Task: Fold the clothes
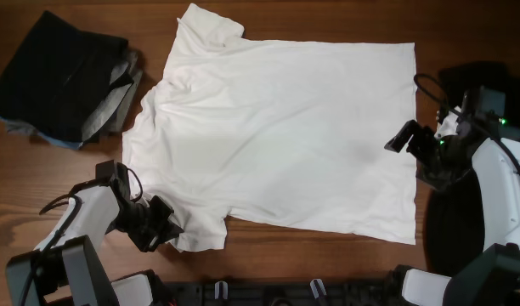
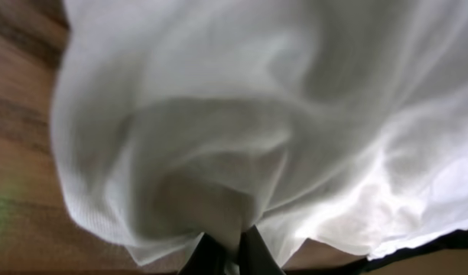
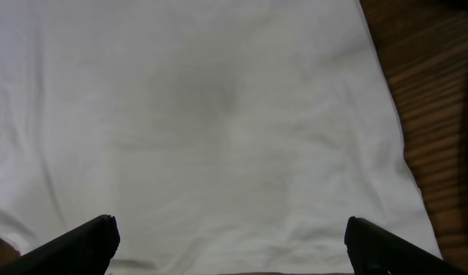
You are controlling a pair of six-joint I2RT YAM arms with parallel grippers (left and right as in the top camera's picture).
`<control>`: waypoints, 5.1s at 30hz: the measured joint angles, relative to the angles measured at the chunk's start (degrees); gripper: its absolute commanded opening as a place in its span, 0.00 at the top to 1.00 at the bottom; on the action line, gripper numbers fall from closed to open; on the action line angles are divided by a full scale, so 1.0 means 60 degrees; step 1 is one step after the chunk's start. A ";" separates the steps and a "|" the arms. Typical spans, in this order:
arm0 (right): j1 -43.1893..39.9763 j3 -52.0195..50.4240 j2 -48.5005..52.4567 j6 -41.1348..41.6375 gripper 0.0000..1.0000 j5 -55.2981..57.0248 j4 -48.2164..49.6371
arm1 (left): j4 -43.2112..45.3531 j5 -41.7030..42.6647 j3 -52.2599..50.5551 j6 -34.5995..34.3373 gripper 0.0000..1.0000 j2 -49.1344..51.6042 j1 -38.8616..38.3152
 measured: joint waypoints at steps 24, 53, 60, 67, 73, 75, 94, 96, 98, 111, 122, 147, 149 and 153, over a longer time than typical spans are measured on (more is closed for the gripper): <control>-0.2346 -0.4324 0.0000 0.2412 0.20 0.1479 0.1373 | -0.0113 0.0106 0.1038 0.0816 0.96 0.0015 0.0000; -0.2361 -0.2419 -0.1501 0.0929 0.96 -0.0175 0.0882 | -0.0262 0.0401 0.3173 0.1064 0.96 -0.0437 -0.0073; -0.2131 -0.2412 -0.1501 0.1657 0.96 -0.0546 0.1763 | 0.2379 0.0776 0.3209 0.1078 0.96 -0.0437 -0.1169; -0.2131 -0.2412 -0.1443 0.2259 0.96 -0.0543 0.2488 | 0.3512 0.0109 0.3209 0.1100 0.96 -0.0437 -0.1829; -0.2131 -0.2412 -0.0761 0.2495 0.96 -0.0550 0.3574 | 0.4714 -0.0463 0.3209 0.1100 0.96 -0.0437 -0.1836; -0.2131 -0.2412 -0.0484 0.2575 0.96 -0.0601 0.3836 | 0.5074 -0.0514 0.3209 0.1100 0.96 -0.0437 -0.1847; -0.1180 -0.2357 0.0310 0.2313 0.96 -0.2157 0.4575 | 0.4076 -0.1188 0.3228 0.1096 0.96 -0.0321 -0.1872; -0.1326 -0.2251 0.0087 0.2040 0.96 -0.2069 0.3581 | 0.3330 -0.1209 0.3224 0.1100 0.96 -0.0437 -0.1872; -0.1479 -0.2142 -0.0255 0.1905 0.96 -0.1821 0.2728 | 0.2612 -0.1224 0.3228 0.1100 0.96 -0.0743 -0.1872; -0.2204 -0.1971 -0.2371 0.1490 0.96 0.1224 -0.0834 | -0.1920 -0.2193 0.3260 0.1100 0.96 -0.2463 -0.1872; -0.2204 -0.1971 -0.2371 0.1162 0.96 0.1126 -0.0776 | -0.2215 -0.2273 0.3260 0.0663 0.96 -0.2463 -0.1872; -0.2018 -0.1963 -0.0047 0.1504 0.92 -0.1137 0.3308 | 0.3370 -0.2415 0.3268 0.0984 0.96 -0.0758 -0.2116; -0.1883 -0.1963 0.0022 0.1530 0.91 -0.1206 0.3850 | 0.3479 -0.2419 0.3268 0.0998 0.96 -0.0634 -0.2127; -0.1657 -0.1963 0.0022 0.1537 0.84 -0.1570 0.4885 | 0.3603 -0.2422 0.3268 0.1031 0.96 -0.0481 -0.2127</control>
